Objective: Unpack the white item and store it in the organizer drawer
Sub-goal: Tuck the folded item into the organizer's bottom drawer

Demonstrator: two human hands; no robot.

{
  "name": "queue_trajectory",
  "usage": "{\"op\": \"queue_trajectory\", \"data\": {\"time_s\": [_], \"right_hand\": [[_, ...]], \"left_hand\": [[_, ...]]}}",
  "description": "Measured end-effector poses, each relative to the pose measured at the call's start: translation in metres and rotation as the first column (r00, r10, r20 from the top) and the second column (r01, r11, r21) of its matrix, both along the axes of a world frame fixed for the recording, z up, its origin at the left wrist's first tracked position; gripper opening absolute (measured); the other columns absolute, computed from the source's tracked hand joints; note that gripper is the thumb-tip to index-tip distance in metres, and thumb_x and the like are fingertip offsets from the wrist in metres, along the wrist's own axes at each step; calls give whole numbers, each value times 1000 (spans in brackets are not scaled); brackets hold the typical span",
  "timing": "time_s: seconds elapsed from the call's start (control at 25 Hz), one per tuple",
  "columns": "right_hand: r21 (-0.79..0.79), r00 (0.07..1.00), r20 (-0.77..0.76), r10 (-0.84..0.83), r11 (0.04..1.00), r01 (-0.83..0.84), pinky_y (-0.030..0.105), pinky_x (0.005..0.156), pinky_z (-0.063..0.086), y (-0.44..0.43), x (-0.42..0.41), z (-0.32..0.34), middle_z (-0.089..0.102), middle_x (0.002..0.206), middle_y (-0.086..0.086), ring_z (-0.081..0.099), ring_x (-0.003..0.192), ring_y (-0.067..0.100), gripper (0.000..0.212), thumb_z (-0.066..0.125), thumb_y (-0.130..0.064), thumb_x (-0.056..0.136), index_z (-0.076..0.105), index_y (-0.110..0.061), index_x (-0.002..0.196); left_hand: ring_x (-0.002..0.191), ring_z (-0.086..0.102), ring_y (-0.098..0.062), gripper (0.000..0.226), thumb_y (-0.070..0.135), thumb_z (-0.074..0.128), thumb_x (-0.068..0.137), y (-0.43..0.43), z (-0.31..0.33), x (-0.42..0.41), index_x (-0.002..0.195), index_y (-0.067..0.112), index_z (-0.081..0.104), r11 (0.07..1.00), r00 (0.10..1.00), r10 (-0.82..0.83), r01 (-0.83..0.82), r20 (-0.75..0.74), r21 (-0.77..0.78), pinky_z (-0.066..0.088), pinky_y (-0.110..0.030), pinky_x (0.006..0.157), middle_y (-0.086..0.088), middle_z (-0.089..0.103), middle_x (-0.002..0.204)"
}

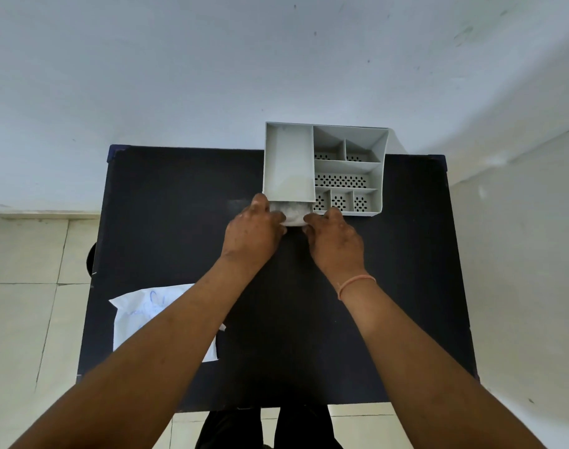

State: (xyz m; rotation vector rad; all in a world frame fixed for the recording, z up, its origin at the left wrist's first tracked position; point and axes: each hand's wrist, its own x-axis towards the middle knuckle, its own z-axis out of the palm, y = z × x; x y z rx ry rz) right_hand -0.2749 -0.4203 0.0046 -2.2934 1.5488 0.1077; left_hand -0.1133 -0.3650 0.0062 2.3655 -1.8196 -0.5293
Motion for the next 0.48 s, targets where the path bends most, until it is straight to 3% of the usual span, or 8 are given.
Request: {"op": "queue_trajectory", "data": {"time_s": [0.2,0.36,0.48], "right_hand": [[35,1000,-19,18,999,-17,44,85,56,-13,9,-4,65,120,15,68,109,39,33,50,-25,106,62,-25,137],[89,998,-61,34,996,-28,44,84,55,-13,7,-6,70,120,13,68,110,39,36,48,-23,104,57,-27,138],[119,997,-74,32,993,-23,45,86,55,-17,11,-5,70,121,14,67,113,39,36,48,-28,104,57,-26,139]], "left_hand": [[110,70,-37,33,37,57,107,-17,5,2,135,28,72,989,994,-8,-8,109,145,59,-47,83,-13,67,125],[117,70,-37,41,40,55,105,-20,-5,7,143,26,62,962,997,-39,18,69,274,58,-46,86,-12,74,128],[115,71,-38,43,38,60,102,-20,-7,9,142,25,63,969,999,-20,13,25,249,61,-47,87,-13,74,126]]}}
